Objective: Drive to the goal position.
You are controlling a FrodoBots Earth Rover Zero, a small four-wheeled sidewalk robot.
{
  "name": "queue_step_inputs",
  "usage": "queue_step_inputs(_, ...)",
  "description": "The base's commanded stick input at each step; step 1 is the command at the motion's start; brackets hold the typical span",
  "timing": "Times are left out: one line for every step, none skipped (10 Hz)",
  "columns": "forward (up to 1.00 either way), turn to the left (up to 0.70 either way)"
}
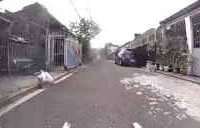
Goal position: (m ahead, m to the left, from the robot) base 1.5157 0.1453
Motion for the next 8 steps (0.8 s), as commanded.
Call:
queue_step_inputs(0.70,0.00)
queue_step_inputs(0.70,0.00)
queue_step_inputs(0.70,0.00)
queue_step_inputs(0.70,0.00)
queue_step_inputs(0.70,0.00)
queue_step_inputs(0.70,0.00)
queue_step_inputs(0.70,0.00)
queue_step_inputs(0.70,0.00)
